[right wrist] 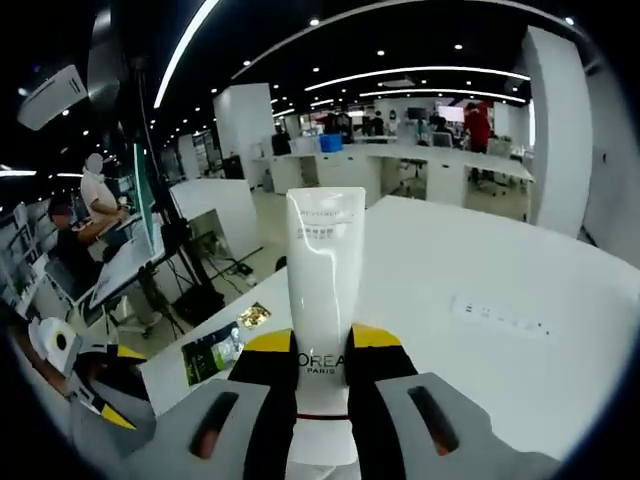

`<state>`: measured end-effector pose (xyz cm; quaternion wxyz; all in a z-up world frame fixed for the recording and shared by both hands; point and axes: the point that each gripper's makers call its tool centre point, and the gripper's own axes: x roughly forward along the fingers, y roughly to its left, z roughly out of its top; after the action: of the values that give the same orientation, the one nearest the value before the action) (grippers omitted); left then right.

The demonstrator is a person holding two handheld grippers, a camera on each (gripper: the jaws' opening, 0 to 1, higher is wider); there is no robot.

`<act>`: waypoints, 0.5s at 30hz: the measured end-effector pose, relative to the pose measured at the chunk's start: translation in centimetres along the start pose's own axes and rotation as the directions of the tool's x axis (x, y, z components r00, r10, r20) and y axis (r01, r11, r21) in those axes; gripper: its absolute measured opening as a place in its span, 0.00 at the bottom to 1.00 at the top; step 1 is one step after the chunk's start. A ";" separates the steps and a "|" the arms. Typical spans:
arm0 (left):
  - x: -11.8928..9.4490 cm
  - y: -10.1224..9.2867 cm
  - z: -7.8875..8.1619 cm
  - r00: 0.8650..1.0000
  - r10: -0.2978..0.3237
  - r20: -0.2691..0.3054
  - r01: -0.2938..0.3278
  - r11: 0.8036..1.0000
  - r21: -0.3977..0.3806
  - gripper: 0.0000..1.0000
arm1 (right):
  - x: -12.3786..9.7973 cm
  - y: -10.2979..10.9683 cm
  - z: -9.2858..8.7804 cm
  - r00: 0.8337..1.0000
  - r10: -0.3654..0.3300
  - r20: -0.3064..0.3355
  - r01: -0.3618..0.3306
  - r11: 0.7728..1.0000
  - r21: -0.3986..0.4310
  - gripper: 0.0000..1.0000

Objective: Arrange the skincare products in the storage area until every visible bottle or jar stands upright without overlapping.

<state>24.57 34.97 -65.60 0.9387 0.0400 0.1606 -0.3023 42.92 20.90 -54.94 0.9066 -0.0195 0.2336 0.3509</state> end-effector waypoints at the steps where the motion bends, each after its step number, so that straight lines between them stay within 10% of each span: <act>1: 0.0 0.0 0.0 1.000 -0.001 -0.001 0.001 1.000 0.000 0.67 | -0.3 0.2 0.1 1.000 0.000 0.014 0.000 1.000 0.009 0.15; 15: -0.6 -0.9 1.6 0.995 -0.067 0.077 0.077 0.989 -0.128 0.67 | -4.4 5.5 -2.4 0.990 0.038 0.134 -0.052 0.993 0.106 0.16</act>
<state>24.04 34.29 -63.86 0.9329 -0.0385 0.1473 -0.3262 35.57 21.78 -54.40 0.9116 0.0585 0.1925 0.3584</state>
